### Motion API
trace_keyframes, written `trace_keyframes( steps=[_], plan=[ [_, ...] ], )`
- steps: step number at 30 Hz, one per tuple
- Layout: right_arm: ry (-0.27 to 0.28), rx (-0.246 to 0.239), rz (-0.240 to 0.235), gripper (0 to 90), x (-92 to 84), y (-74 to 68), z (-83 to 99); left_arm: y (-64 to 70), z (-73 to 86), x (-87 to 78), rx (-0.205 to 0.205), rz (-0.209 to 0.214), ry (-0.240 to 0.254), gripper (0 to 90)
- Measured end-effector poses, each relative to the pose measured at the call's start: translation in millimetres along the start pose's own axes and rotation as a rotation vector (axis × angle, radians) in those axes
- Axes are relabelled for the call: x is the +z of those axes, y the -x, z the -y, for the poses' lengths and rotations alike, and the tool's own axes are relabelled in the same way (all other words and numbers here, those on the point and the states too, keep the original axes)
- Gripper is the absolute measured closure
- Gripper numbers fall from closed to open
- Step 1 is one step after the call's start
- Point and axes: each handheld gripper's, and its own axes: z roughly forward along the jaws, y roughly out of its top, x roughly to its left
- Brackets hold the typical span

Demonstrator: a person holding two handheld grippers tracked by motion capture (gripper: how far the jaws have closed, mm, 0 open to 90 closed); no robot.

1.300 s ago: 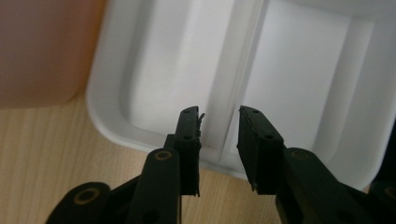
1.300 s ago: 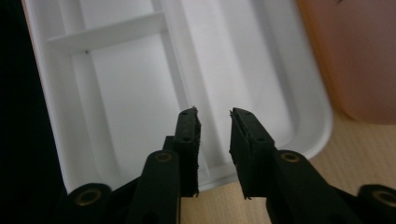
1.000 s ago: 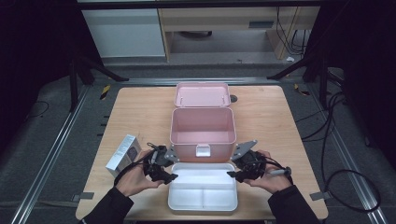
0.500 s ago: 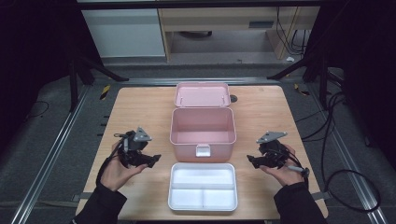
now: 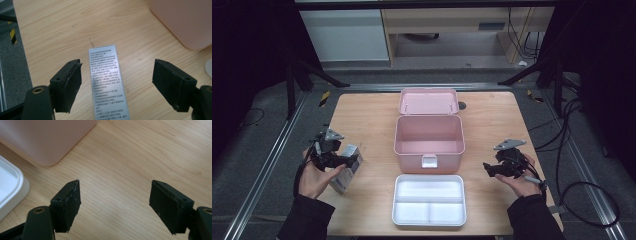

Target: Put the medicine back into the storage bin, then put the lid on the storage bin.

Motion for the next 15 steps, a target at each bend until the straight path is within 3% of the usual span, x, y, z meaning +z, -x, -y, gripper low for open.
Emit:
trace_keyframes(
  steps=[6,15],
  plan=[
    [-0.003,-0.013,0.004,24.9,1.4,-1.0,-0.1,-7.8,4.6,3.8,-0.018,-0.003,-0.022,22.5],
    [-0.005,-0.032,0.006,26.7,1.2,-1.0,1.0,-9.5,11.9,20.6,-0.012,-0.011,-0.111,22.7]
  ],
)
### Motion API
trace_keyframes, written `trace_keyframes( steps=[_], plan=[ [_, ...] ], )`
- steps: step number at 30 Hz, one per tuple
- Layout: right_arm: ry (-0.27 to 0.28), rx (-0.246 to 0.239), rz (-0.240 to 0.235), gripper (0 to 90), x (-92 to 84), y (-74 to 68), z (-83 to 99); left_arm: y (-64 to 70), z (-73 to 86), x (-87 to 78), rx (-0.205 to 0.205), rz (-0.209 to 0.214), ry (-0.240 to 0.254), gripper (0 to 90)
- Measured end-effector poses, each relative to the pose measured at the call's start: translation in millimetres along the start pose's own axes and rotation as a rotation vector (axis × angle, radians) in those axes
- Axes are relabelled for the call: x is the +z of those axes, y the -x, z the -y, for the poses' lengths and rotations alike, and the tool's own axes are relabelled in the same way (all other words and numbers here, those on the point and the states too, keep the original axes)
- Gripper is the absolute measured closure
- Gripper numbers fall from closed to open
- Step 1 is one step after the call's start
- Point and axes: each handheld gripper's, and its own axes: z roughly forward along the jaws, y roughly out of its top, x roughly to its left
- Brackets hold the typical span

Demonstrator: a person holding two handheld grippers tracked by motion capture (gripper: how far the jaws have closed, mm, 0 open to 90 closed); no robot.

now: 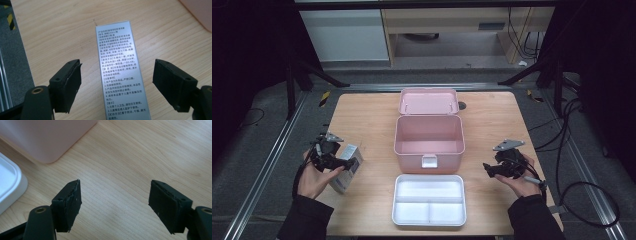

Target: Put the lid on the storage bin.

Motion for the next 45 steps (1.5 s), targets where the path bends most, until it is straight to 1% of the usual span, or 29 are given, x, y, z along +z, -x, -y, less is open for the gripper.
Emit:
trace_keyframes(
  steps=[2,3,4,6,7,8,9,10,13,14,17,18,21,25,29,30,31,32,33,34,35,38,39,40,41,42,43,44,45],
  plan=[
    [-0.006,-0.011,-0.001,27.2,0.4,0.1,0.7,0.3,0.5,2.5,0.003,0.011,-0.019,24.6],
    [-0.005,-0.013,0.001,27.7,0.6,0.3,0.8,0.3,0.5,2.5,0.003,0.011,-0.019,25.8],
    [-0.007,-0.014,-0.003,27.7,0.9,0.3,0.8,-0.2,1.3,5.6,0.006,0.013,-0.040,26.3],
    [-0.011,-0.020,-0.006,28.3,1.4,0.0,0.9,-1.4,2.3,8.4,0.008,0.014,-0.060,28.6],
    [-0.013,-0.022,-0.010,28.3,1.9,-0.3,0.9,-1.4,2.3,8.4,0.008,0.014,-0.060,29.4],
    [-0.016,-0.023,-0.012,28.4,2.4,-0.7,0.8,-2.6,3.4,11.6,-0.001,0.021,-0.079,30.0],
    [-0.018,-0.028,-0.014,28.4,3.0,-1.0,0.7,-2.6,3.4,11.6,-0.001,0.021,-0.079,31.7],
    [-0.022,-0.030,-0.019,28.3,3.5,-1.5,0.7,-3.6,4.0,14.2,-0.007,0.029,-0.097,32.9],
    [-0.028,-0.039,-0.022,28.4,4.2,-1.9,0.9,-3.7,4.1,16.9,-0.010,0.036,-0.113,36.7],
    [-0.032,-0.040,-0.024,28.7,4.8,-2.3,0.9,-3.8,4.0,19.3,-0.007,0.041,-0.128,38.3],
    [-0.036,-0.043,-0.029,28.8,5.3,-2.5,1.0,-3.9,3.8,22.4,-0.019,0.075,-0.154,45.8],
    [-0.039,-0.042,-0.031,28.9,5.8,-2.7,1.0,-3.7,3.5,22.8,-0.021,0.082,-0.157,48.9],
    [-0.044,-0.047,-0.036,29.0,6.6,-3.3,1.0,-3.4,2.8,22.8,-0.024,0.076,-0.169,53.0],
    [-0.049,-0.053,-0.040,29.3,7.4,-3.7,1.0,-4.8,2.6,20.9,-0.029,0.086,-0.181,54.7],
    [-0.045,-0.050,-0.041,29.6,6.5,-2.6,1.2,-3.5,0.9,16.0,-0.024,0.079,-0.173,55.1],
    [-0.042,-0.047,-0.039,29.7,6.2,-2.2,1.3,-1.7,-1.9,10.2,-0.020,0.086,-0.160,55.2],
    [-0.042,-0.047,-0.039,29.7,6.2,-2.2,1.3,-1.7,-1.9,10.2,-0.020,0.086,-0.160,55.3],
    [-0.040,-0.047,-0.039,29.8,5.9,-2.0,1.5,1.6,-5.4,3.4,-0.008,0.086,-0.144,55.3],
    [-0.040,-0.047,-0.039,29.8,5.9,-2.0,1.5,1.6,-5.4,3.4,-0.008,0.086,-0.144,55.3],
    [-0.037,-0.045,-0.036,30.0,5.1,-1.8,1.4,6.0,-9.8,-3.8,0.011,0.089,-0.132,55.3],
    [-0.037,-0.045,-0.036,30.0,5.1,-1.8,1.4,6.0,-9.8,-3.8,0.011,0.089,-0.132,55.3],
    [-0.034,-0.046,-0.037,30.6,4.6,-1.1,1.2,16.5,-23.2,-20.7,0.049,0.106,-0.093,55.3],
    [-0.034,-0.046,-0.037,30.6,4.6,-1.1,1.2,16.5,-23.2,-20.7,0.049,0.106,-0.093,55.4],
    [-0.027,-0.040,-0.036,30.7,3.8,-1.0,0.9,21.9,-31.5,-29.7,0.074,0.117,-0.065,55.4],
    [-0.027,-0.040,-0.036,30.7,3.8,-1.0,0.9,21.9,-31.5,-29.7,0.074,0.117,-0.065,55.3],
    [-0.025,-0.039,-0.038,30.7,3.2,-1.1,0.7,26.0,-40.8,-37.9,0.088,0.133,-0.035,55.4],
    [-0.024,-0.039,-0.036,30.7,3.3,-1.3,0.6,27.6,-45.8,-41.4,0.093,0.138,-0.023,55.4],
    [-0.024,-0.040,-0.035,30.7,3.5,-1.4,0.7,28.8,-51.1,-44.7,0.102,0.140,-0.016,55.4],
    [-0.024,-0.041,-0.037,30.7,3.8,-1.3,0.8,28.8,-51.1,-44.7,0.102,0.140,-0.016,55.4]
  ],
)
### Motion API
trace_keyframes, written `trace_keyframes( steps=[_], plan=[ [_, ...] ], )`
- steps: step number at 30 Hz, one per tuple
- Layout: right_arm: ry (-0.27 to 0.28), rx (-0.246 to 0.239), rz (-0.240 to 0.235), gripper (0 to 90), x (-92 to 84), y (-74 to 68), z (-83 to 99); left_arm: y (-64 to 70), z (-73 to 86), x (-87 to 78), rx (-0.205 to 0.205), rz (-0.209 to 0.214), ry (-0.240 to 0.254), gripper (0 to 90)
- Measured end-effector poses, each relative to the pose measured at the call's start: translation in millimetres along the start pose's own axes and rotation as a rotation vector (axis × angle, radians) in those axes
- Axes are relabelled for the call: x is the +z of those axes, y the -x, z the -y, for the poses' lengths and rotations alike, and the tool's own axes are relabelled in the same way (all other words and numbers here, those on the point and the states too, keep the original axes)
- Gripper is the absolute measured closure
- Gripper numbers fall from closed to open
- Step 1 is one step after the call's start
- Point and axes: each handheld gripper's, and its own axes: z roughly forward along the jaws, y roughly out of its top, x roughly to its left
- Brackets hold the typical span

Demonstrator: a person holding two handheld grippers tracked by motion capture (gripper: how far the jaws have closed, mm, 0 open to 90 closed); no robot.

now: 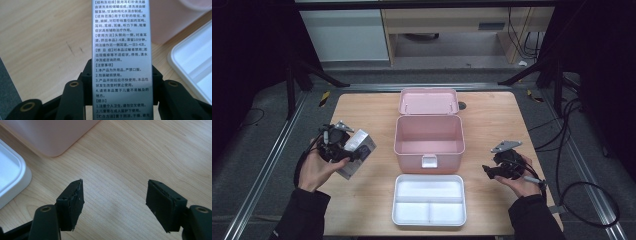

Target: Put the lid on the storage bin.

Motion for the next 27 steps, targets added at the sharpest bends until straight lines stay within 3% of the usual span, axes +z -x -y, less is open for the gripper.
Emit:
trace_keyframes(
  steps=[2,10,13,27],
  plan=[
    [-0.002,0.001,0.001,30.6,0.4,0.4,0.3,2.8,-15.8,-8.5,0.028,-0.010,0.014,55.4],
    [-0.007,-0.004,0.001,30.5,1.0,0.2,0.5,7.8,-51.1,-24.1,0.050,0.011,0.056,55.5],
    [-0.007,-0.006,0.000,30.4,1.4,-0.1,0.4,14.3,-71.5,-28.2,0.070,0.031,0.073,55.5],
    [0.000,-0.013,0.000,30.3,1.5,0.7,0.3,47.0,-125.3,-17.2,0.152,0.072,0.097,55.6]
  ],
)
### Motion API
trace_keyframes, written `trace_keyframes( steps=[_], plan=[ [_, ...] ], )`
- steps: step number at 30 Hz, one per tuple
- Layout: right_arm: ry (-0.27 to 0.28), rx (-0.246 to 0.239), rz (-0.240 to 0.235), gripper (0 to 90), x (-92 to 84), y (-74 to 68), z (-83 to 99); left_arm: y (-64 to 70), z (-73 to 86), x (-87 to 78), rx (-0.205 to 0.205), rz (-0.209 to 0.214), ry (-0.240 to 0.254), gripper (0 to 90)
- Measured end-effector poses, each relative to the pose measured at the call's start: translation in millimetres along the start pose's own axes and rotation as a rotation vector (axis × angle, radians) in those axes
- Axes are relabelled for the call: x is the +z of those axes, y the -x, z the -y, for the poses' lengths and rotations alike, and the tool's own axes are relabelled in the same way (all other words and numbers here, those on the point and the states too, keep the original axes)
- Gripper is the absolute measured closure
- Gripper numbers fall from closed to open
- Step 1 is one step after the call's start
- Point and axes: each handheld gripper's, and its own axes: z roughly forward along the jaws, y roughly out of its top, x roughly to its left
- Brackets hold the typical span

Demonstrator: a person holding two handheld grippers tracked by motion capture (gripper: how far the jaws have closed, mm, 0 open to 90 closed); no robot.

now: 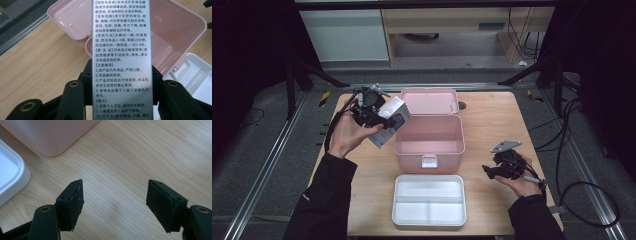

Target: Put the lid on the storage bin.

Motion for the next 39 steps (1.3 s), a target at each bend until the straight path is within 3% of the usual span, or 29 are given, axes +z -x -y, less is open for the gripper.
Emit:
trace_keyframes(
  steps=[7,18,33,36,39],
  plan=[
    [-0.004,-0.002,-0.003,30.3,1.7,0.2,0.0,9.1,-18.8,10.1,0.028,0.016,0.012,55.6],
    [-0.002,-0.007,-0.009,30.3,1.9,0.9,0.5,21.1,-44.2,49.5,0.076,0.063,-0.024,55.5],
    [-0.008,-0.017,-0.012,30.6,2.7,0.8,1.0,31.1,-49.9,90.7,0.108,0.107,-0.079,55.4],
    [-0.013,-0.022,-0.011,30.6,3.4,0.4,0.9,34.5,-49.7,102.7,0.140,0.112,-0.114,55.4],
    [-0.009,-0.019,-0.012,30.4,3.4,0.3,1.0,36.0,-50.1,111.3,0.144,0.122,-0.136,55.4]
  ],
)
